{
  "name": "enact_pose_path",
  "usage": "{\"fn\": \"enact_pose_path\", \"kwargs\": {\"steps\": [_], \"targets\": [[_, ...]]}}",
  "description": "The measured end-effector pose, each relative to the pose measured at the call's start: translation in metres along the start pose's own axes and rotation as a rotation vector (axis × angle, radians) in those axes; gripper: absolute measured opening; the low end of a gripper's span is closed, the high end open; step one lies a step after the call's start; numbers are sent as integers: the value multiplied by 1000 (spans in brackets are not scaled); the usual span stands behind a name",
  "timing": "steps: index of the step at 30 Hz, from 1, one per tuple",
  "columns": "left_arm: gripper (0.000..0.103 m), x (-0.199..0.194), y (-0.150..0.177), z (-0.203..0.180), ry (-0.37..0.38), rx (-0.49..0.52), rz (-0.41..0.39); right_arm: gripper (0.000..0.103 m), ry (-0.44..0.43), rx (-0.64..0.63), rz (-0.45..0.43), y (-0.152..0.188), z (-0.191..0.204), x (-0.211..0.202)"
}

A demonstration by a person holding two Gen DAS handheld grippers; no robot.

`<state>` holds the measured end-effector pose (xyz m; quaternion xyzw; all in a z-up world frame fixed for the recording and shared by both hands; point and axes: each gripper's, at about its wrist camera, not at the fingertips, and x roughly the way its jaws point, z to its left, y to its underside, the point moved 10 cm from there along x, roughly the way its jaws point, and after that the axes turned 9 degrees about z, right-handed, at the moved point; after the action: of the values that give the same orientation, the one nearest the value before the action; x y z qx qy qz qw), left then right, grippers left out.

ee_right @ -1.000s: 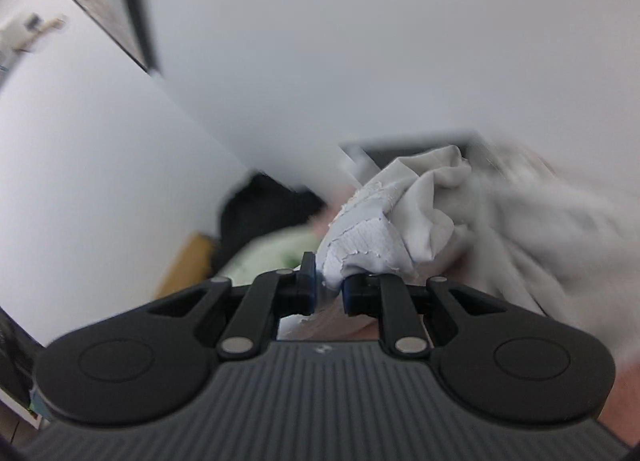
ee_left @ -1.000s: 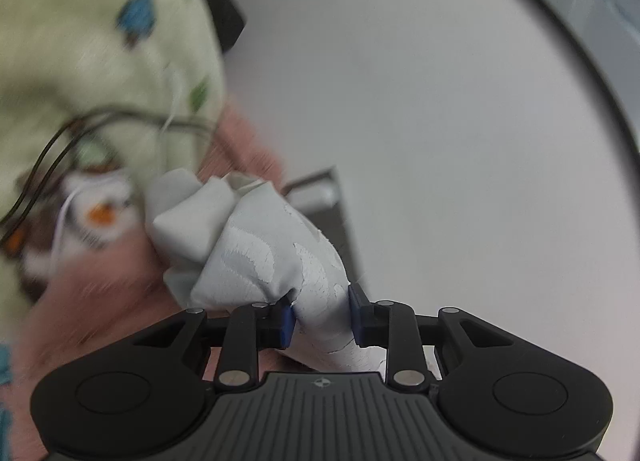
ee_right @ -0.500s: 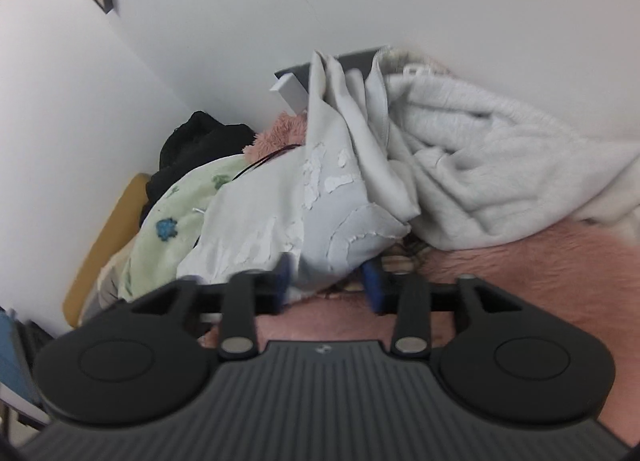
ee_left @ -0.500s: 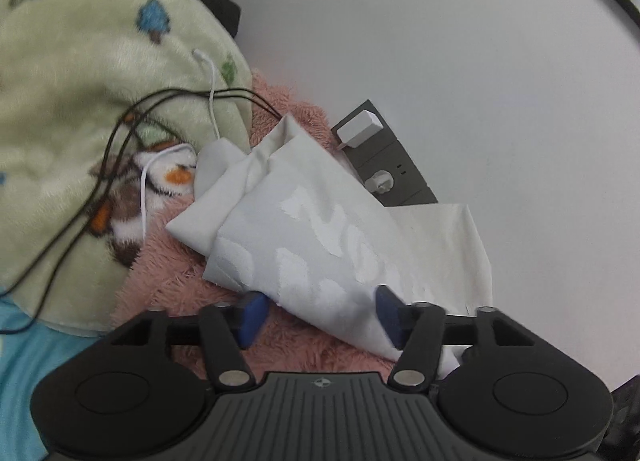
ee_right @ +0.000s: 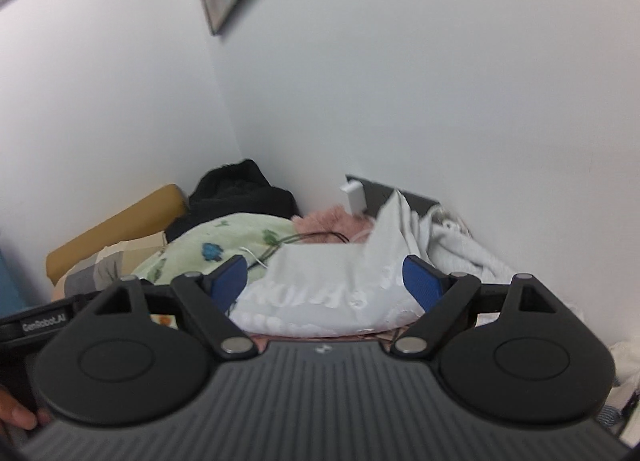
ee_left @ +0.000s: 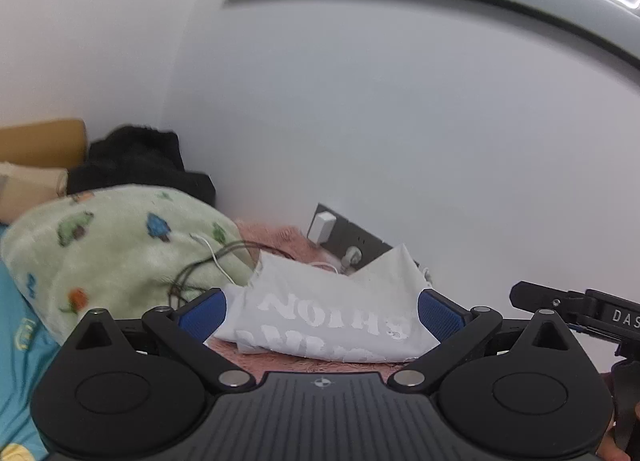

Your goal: Fold clothes

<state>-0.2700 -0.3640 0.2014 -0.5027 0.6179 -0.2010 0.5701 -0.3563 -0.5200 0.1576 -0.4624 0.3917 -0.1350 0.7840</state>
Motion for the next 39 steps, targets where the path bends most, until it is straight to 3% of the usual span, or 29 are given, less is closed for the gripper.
{"fn": "enact_pose_path", "kwargs": {"steps": [10,18,25,39], "targets": [[103,-76,31,-12,-35,76,-159,86,-20,-130,-91,38,51,-49],[103,-87,55,15,-69,75,-232,86,18,-180,-159,76,68,-35],[103,-81,62,34,-126,106,-255,86,65,-201,-154,84,74,-19],[103,-89,69,48,-127,90,-257,86,96,-243,-129,90,91,-8]]}}
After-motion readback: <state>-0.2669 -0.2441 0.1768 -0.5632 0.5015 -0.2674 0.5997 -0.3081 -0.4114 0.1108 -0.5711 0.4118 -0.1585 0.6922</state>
